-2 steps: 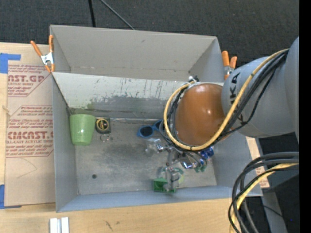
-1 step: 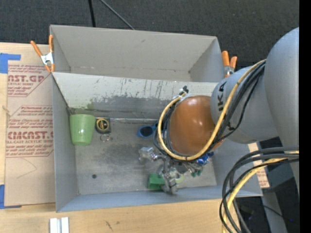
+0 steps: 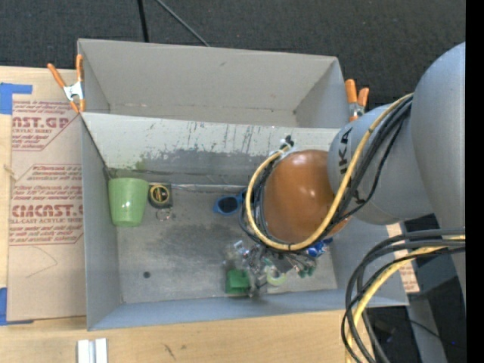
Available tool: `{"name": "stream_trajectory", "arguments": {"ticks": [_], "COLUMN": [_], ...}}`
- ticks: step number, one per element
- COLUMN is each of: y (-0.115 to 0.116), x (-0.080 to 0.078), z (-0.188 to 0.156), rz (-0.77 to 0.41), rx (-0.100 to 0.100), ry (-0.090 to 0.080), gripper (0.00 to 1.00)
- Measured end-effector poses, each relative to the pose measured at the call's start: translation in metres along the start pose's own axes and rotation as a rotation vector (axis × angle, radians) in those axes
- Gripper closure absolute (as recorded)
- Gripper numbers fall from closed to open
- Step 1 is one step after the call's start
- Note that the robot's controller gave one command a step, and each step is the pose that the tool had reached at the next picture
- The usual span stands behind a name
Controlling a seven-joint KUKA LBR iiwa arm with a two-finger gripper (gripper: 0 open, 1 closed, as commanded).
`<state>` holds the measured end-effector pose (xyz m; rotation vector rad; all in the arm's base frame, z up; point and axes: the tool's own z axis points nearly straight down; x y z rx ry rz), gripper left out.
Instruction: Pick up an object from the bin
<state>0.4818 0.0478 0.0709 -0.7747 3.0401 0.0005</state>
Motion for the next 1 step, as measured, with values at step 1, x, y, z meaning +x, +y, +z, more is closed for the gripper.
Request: {"name": "stream_trajectory", "arguments": {"ticks": [1], "y": [0.007], "x": [-0.0228], "z": [-0.1477], "rz": [0.024], "rx": [0.002], "ry": [-0.006], "gripper": [1.0]}}
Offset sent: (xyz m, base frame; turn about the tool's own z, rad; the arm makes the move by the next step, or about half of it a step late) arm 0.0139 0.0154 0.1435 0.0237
